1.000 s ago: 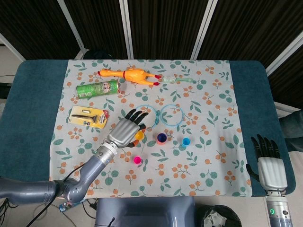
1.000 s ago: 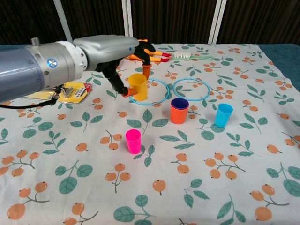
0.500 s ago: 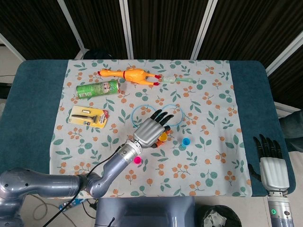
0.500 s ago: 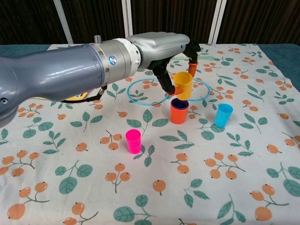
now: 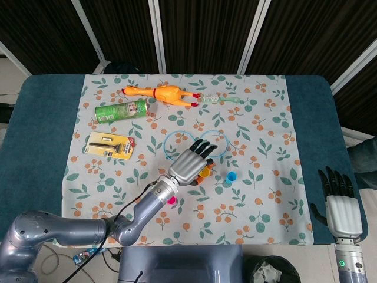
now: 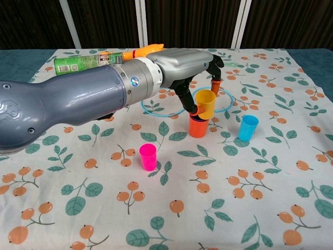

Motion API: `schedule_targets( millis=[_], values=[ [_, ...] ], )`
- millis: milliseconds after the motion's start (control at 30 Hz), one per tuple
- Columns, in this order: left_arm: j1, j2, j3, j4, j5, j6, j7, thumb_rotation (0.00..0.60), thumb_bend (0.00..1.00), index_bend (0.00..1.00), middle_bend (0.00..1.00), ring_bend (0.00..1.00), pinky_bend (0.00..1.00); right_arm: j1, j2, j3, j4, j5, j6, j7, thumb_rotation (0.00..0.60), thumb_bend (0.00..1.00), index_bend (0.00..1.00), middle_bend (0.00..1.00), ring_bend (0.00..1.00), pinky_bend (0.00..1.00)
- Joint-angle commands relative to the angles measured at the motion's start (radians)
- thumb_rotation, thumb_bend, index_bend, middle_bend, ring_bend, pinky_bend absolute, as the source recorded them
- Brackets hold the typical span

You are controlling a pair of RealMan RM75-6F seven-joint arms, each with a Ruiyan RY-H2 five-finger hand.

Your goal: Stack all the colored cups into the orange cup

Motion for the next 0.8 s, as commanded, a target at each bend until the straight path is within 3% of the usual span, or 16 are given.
schedule_targets(
  millis=[33,600,667,800],
  values=[
    [0.001,0.002,0.001,0.002,0.001,0.0,-0.004,0.6,0.35,0.5,0.06,0.0,0.0,0.001,-0.002,0.001,0.001,0.001,-0.002,0.0,0.6,0.37,0.0,0.0,0.0,0.07],
    [0.008,-0.003,0.023,0.037,0.004,-0.002,-0.01,0.6,0.35,0.49,0.06,0.0,0.0,0.001,-0.007,0.005,0.004,0.009,-0.016,0.0,0.6,0.37,0.0,0.0,0.0,0.07],
    [0.008,-0.006,0.026,0.043,0.0,-0.004,-0.006,0.6,0.34,0.47,0.05,0.0,0.0,0.001,-0.007,0.005,0.004,0.009,-0.017,-0.001,0.6,0.37,0.0,0.0,0.0,0.07],
    [0.003,-0.005,0.035,0.046,-0.023,-0.015,0.022,0.6,0.28,0.28,0.02,0.0,0.0,0.002,-0.002,0.003,0.001,0.013,-0.027,-0.003,0.6,0.37,0.0,0.0,0.0,0.07]
  ],
)
